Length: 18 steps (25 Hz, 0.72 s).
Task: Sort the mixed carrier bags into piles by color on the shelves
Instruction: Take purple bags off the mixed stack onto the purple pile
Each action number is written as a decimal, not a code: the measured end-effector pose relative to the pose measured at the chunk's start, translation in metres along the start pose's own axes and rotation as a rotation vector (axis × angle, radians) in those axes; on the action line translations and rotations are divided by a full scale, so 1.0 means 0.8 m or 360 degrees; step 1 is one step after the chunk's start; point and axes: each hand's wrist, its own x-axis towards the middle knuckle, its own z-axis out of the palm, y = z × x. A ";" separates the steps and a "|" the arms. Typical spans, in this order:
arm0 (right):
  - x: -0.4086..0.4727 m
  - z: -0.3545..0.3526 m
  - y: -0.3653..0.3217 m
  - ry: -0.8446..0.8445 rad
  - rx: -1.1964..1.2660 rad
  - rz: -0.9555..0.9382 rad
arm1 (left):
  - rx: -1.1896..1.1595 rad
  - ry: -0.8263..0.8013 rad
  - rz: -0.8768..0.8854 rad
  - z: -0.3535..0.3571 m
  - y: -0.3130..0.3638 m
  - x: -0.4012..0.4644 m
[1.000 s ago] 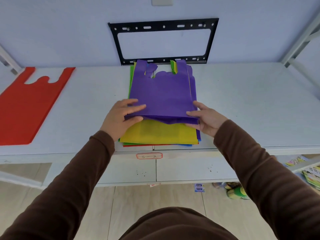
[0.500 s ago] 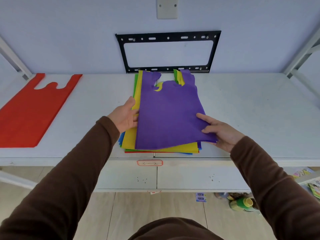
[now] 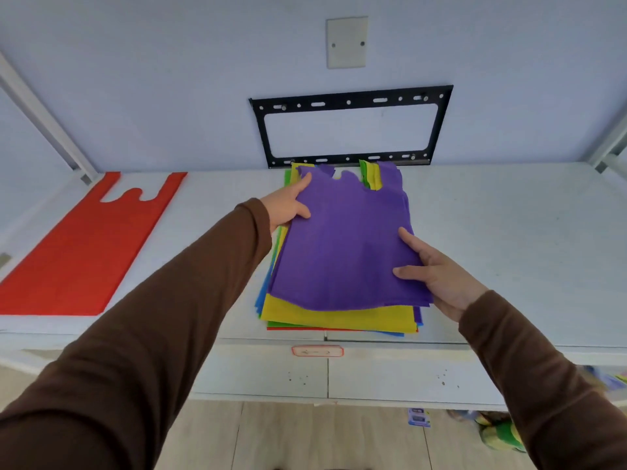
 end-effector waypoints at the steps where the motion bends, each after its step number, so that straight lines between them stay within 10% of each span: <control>1: 0.006 0.020 -0.004 -0.0003 0.0058 -0.0040 | 0.0079 0.0011 0.0078 -0.027 0.010 0.001; 8: 0.083 0.230 -0.011 -0.0043 0.0121 -0.0302 | 0.0126 0.0226 0.0448 -0.259 -0.003 -0.059; 18: 0.110 0.340 0.085 0.0158 -0.1312 0.0022 | 0.0113 0.0116 -0.0250 -0.307 -0.239 -0.055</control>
